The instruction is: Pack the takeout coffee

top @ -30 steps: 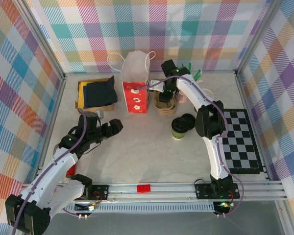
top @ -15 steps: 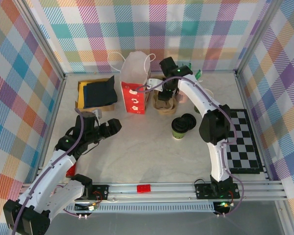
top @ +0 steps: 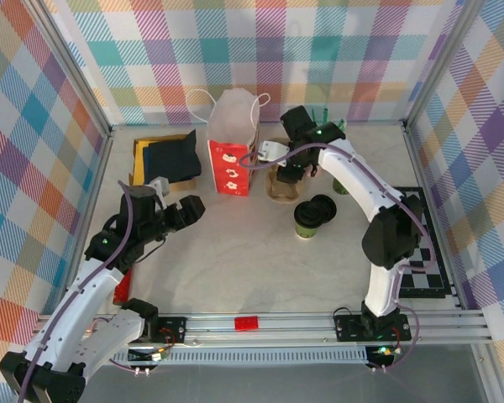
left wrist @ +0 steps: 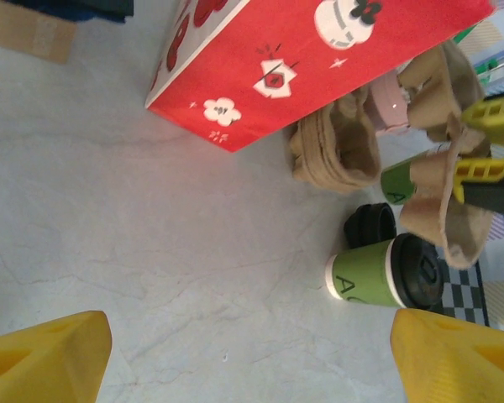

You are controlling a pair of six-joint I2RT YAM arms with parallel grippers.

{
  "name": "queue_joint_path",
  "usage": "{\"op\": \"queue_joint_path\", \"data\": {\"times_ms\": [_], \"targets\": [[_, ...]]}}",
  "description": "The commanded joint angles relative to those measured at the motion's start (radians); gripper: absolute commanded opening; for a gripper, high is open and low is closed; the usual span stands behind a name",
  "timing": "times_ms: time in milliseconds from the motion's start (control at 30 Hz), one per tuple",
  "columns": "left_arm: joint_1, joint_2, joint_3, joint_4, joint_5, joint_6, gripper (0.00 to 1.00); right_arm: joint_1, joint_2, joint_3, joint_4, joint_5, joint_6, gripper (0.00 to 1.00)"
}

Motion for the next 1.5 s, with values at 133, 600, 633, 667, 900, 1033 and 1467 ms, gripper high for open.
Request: {"op": "queue_joint_path", "data": {"times_ms": [133, 600, 633, 667, 900, 1033, 1467], "targets": [[0.015, 0.142, 0.177, -0.009, -0.037, 0.057, 0.86, 0.066, -0.189, -0.091, 0.023, -0.041, 0.178, 0.43], [0.043, 0.678, 0.733, -0.098, -0.198, 0.207, 0.84, 0.131, -0.471, -0.207, 0.003, -0.065, 0.394, 0.41], [0.044, 0.712, 0.766, -0.11, -0.218, 0.22, 0.84, 0.135, -0.484, -0.207, -0.004, -0.067, 0.4, 0.41], [0.045, 0.752, 0.809, -0.124, -0.238, 0.23, 0.84, 0.139, -0.497, -0.21, -0.006, -0.072, 0.407, 0.4], [0.05, 0.966, 1.028, -0.195, -0.277, 0.264, 0.81, 0.16, -0.583, -0.254, 0.006, -0.122, 0.45, 0.4], [0.05, 1.039, 1.106, -0.219, -0.279, 0.271, 0.75, 0.163, -0.6, -0.27, 0.004, -0.105, 0.455, 0.4], [0.044, 1.035, 1.115, -0.301, -0.284, 0.249, 0.23, 0.218, -0.622, -0.264, -0.004, -0.069, 0.476, 0.35]]}}
